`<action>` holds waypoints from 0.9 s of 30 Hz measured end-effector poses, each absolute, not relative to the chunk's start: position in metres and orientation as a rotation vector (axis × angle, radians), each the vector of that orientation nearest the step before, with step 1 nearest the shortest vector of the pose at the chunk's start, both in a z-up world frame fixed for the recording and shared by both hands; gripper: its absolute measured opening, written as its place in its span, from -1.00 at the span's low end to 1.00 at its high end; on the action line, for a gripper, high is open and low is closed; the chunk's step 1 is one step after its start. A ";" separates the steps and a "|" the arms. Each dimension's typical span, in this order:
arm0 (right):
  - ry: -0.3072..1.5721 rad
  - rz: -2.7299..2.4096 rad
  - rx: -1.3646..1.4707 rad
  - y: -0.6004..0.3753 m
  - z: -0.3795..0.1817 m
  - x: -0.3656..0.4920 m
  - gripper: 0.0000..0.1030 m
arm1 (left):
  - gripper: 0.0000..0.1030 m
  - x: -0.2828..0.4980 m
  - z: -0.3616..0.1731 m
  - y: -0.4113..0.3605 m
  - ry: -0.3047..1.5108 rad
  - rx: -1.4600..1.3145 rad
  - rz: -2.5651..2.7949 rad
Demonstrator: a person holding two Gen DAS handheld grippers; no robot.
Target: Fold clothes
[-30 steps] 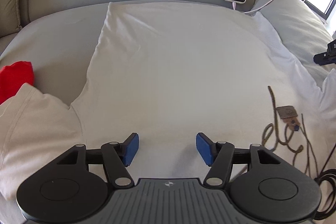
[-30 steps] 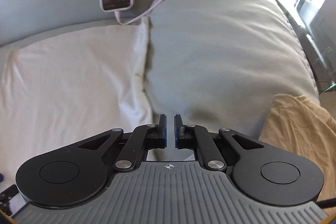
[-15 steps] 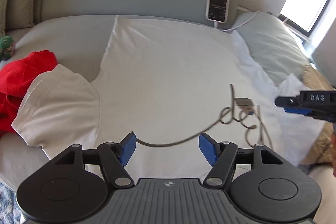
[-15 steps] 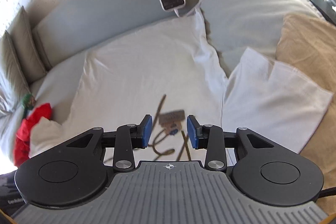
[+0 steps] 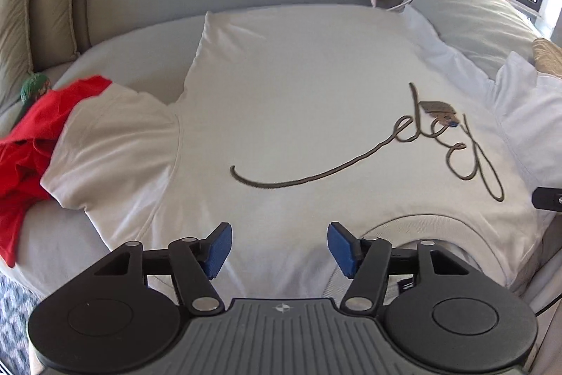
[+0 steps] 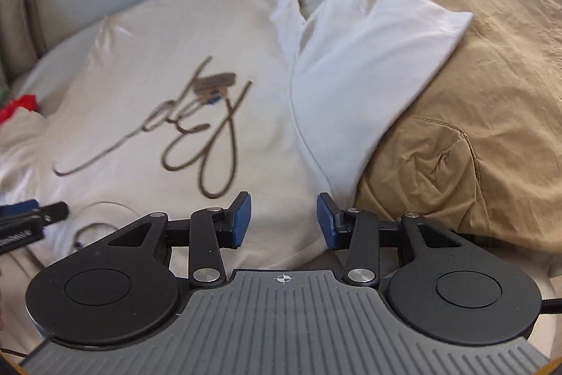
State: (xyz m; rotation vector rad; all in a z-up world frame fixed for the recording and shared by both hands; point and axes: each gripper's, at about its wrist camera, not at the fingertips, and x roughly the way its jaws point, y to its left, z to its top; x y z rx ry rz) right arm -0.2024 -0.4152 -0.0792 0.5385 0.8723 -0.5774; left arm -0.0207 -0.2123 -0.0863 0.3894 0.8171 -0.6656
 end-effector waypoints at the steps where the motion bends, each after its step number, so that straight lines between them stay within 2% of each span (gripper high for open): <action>1: 0.845 -0.540 0.538 -0.408 -0.078 -0.199 -0.14 | 0.15 -0.030 -0.083 -0.214 0.782 0.387 -0.683; 4: 0.789 -0.436 0.512 -0.386 -0.076 -0.185 -0.18 | 0.23 -0.047 -0.091 -0.230 0.766 0.432 -0.749; 9: 0.921 -0.431 0.428 -0.369 -0.091 -0.177 -0.18 | 0.23 -0.060 -0.107 -0.231 0.840 0.517 -0.738; 12: 0.981 -0.442 0.512 -0.377 -0.086 -0.199 -0.18 | 0.23 -0.065 -0.100 -0.223 0.893 0.520 -0.738; 20: 0.562 -0.565 0.781 -0.441 -0.018 -0.274 -0.10 | 0.31 -0.074 -0.064 -0.217 0.848 0.354 -0.776; 24: 0.442 -0.709 0.843 -0.489 -0.011 -0.293 -0.08 | 0.31 -0.073 -0.064 -0.220 0.853 0.343 -0.769; 27: 0.410 -0.758 0.925 -0.526 -0.022 -0.300 -0.24 | 0.30 -0.069 -0.069 -0.219 0.882 0.331 -0.760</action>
